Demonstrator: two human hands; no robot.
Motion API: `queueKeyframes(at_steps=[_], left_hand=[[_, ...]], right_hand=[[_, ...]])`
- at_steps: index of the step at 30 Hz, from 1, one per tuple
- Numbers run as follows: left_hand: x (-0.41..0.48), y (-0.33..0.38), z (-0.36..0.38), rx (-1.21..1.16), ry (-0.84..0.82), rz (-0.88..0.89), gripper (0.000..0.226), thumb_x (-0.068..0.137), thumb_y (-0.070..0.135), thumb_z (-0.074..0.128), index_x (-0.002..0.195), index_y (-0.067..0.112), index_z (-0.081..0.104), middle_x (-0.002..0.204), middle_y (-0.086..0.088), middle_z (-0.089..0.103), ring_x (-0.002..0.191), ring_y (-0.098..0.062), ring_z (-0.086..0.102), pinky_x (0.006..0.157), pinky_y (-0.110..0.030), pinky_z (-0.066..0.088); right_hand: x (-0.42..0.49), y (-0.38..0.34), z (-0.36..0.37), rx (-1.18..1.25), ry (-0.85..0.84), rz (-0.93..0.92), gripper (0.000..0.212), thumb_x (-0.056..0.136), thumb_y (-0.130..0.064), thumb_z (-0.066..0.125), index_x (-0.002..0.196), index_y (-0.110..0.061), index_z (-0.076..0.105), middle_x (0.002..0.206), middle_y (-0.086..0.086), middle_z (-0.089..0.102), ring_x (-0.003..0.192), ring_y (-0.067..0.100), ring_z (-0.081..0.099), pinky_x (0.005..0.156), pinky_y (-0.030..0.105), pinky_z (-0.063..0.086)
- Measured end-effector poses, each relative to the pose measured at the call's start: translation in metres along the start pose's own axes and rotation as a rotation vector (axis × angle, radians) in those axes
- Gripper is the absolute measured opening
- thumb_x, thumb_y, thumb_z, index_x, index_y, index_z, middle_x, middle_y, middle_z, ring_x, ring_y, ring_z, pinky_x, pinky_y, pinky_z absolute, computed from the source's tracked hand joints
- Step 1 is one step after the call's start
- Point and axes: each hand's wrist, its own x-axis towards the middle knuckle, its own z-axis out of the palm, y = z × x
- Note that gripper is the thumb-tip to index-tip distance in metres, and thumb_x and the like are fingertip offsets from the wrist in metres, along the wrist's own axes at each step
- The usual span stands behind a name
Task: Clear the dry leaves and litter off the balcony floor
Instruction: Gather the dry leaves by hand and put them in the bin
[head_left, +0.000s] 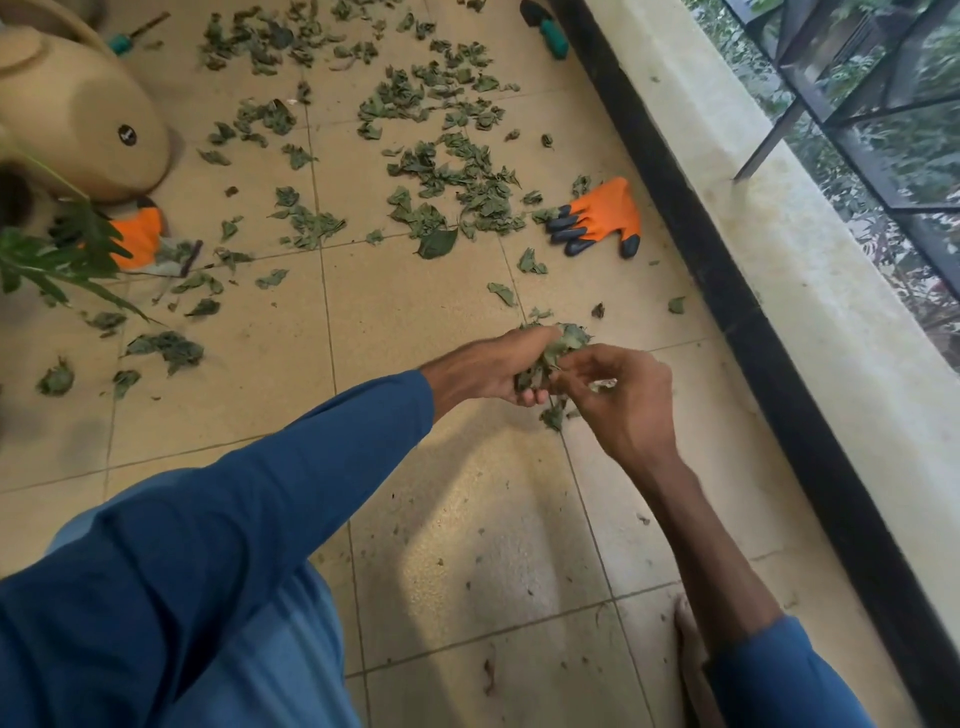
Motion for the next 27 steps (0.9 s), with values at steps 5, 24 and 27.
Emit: queueKeyframes(at_steps=[5,24,27], left_hand=[[-0.004,0.007,0.006,-0.067,-0.174,-0.023,0.061,0.107,0.059,0.029,0.086,0.01,0.058,0.072,-0.007,0.055,0.056,-0.018,0.054,0.044,-0.021,0.042],[0.002,-0.006,-0.006,0.181,0.396,0.131,0.028,0.104,0.012,0.043,0.082,0.008,0.06,0.064,-0.005,0.056,0.054,-0.016,0.053,0.043,-0.022,0.037],[0.002,-0.007,-0.007,0.2,0.365,0.137,0.03,0.105,0.012,0.042,0.083,0.007,0.062,0.062,-0.002,0.055,0.052,-0.014,0.051,0.044,-0.022,0.033]], right_hand=[[0.008,-0.011,-0.001,-0.142,-0.016,-0.03,0.004,0.082,-0.019,0.082,0.085,-0.021,0.08,0.083,-0.007,0.067,0.069,-0.005,0.054,0.059,0.015,0.04],[-0.01,0.053,0.024,-0.096,-0.09,0.26,0.011,0.086,-0.013,0.077,0.097,-0.015,0.078,0.094,-0.005,0.074,0.075,0.009,0.068,0.07,0.03,0.057],[-0.017,0.057,0.053,-0.216,-0.104,0.227,0.026,0.083,-0.029,0.082,0.102,-0.014,0.073,0.096,-0.002,0.069,0.079,0.014,0.064,0.065,0.025,0.046]])
